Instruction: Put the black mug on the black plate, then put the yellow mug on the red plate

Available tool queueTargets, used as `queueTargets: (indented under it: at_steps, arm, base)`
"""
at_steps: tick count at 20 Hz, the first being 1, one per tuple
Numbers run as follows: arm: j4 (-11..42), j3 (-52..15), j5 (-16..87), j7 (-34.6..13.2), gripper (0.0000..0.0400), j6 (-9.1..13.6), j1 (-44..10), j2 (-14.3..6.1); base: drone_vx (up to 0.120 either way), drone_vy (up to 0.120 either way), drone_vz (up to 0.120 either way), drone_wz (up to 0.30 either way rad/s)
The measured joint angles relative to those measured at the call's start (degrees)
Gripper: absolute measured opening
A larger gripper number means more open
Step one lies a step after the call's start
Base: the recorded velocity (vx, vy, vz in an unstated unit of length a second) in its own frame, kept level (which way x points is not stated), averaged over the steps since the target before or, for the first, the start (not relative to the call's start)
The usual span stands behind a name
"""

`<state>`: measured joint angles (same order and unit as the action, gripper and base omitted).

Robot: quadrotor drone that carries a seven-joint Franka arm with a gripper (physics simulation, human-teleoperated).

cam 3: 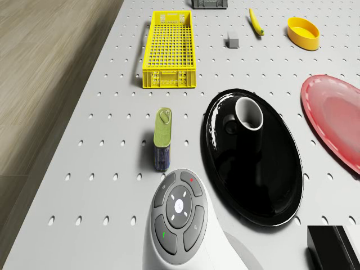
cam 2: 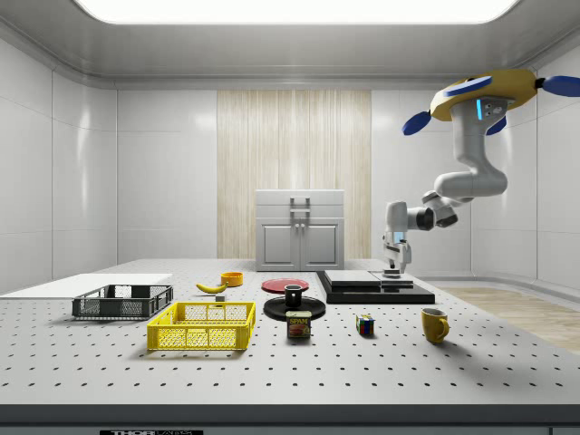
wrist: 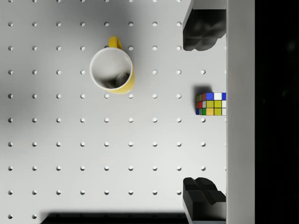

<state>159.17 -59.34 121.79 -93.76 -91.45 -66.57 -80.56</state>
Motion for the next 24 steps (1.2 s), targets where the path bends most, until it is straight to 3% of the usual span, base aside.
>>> queueTargets:
  at_steps: [6, 12, 17, 24]
  arm:
    - [0.0, 0.0, 0.0, 0.0, 0.04, 0.1, 0.1, 0.1]
    - [0.0, 0.0, 0.1, 0.1, 0.04, 0.2, 0.1, 0.2]
    - [0.0, 0.1, 0.1, 0.1, 0.04, 0.2, 0.2, 0.2]
    - [0.0, 0.1, 0.2, 0.2, 0.04, 0.3, 0.2, 0.3]
  base:
    - [-0.12, 0.0, -0.007, 0.0]
    - [-0.12, 0.0, -0.12, 0.0]
    - [0.0, 0.0, -0.04, 0.0]
    - [0.0, 0.086, -0.017, 0.0]
